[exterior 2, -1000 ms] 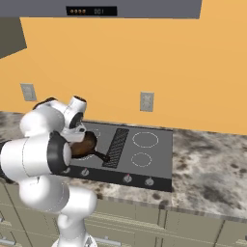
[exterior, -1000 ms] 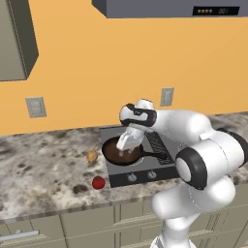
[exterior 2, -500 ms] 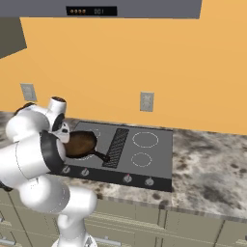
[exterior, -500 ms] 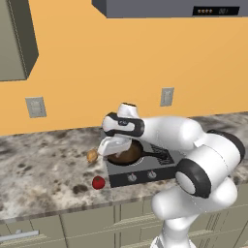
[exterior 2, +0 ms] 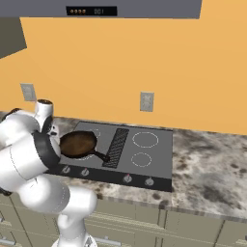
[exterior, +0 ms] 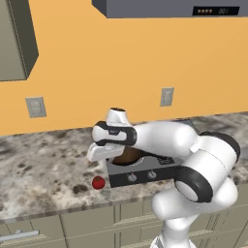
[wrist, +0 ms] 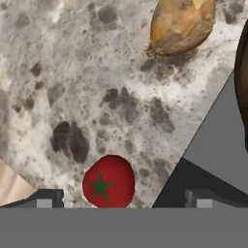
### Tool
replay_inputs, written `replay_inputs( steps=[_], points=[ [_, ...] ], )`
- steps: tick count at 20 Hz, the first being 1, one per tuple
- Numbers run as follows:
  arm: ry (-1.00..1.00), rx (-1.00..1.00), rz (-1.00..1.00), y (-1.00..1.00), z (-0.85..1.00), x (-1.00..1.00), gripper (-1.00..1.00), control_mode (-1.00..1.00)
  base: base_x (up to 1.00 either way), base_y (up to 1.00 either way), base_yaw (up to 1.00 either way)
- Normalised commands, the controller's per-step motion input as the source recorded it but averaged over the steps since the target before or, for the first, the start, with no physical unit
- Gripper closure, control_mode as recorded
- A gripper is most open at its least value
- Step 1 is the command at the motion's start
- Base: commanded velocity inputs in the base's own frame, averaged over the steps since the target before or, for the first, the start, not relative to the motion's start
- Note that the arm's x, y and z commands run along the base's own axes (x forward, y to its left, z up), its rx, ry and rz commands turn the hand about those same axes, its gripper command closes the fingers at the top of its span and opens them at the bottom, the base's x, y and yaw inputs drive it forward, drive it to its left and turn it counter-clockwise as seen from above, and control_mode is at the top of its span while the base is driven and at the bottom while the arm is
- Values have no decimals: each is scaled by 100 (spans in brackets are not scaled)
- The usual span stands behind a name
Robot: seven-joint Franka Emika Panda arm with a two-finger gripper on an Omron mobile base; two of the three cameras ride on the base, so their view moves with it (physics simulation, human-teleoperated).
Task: Place the pan on the front left burner on the stove. Then place the tomato and the onion in the pan and turn on the front left burner.
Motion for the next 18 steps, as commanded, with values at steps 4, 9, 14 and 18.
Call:
replay_inputs(
  steps=[4, 9, 14, 18],
  points=[
    [-4, -1, -4, 10, -13, -1, -100, -100, 0, 0, 0],
    [-3, -3, -6, 19, -5, -4, -100, -100, 0, 0, 0],
    [-1, -2, -7, 10, -21, -15, -100, -100, 0, 0, 0],
    [-1, 0, -8, 0, -27, -21, -100, -100, 0, 0, 0]
  ],
)
